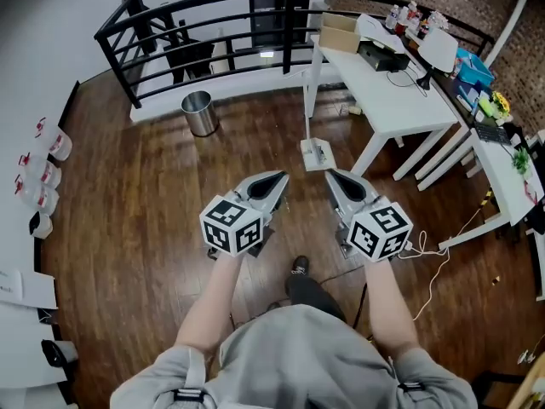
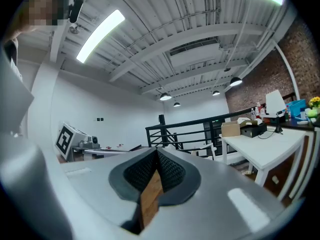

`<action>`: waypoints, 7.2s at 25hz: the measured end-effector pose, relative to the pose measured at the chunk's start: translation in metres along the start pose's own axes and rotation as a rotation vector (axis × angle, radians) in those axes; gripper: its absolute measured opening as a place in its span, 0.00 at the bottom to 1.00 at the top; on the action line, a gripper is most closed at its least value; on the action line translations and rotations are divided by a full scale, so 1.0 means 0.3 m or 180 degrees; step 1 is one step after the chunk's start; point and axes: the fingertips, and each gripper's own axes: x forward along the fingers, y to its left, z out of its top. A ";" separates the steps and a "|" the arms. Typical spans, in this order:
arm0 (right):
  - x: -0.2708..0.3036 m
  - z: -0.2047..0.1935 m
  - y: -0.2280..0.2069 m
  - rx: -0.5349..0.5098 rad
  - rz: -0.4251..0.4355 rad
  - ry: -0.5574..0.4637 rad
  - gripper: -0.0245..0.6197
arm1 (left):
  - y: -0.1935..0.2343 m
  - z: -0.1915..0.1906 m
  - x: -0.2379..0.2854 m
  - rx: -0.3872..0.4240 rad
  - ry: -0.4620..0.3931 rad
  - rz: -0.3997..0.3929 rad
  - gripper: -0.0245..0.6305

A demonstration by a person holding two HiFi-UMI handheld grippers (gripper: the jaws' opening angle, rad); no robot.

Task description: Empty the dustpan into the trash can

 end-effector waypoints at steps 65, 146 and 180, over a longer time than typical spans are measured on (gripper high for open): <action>1.765 -0.517 -1.675 -0.0322 -0.0769 0.1631 0.45 | 1.627 0.023 1.288 -0.0247 0.0847 0.0499 0.04; 3.575 0.593 0.152 -0.1105 0.1737 0.0628 0.35 | 3.184 0.645 -0.068 0.0000 0.0128 0.2235 0.04; 4.320 0.549 0.124 -0.0178 0.1386 0.0687 0.34 | 3.846 0.712 -0.113 -0.0233 0.0277 0.1736 0.04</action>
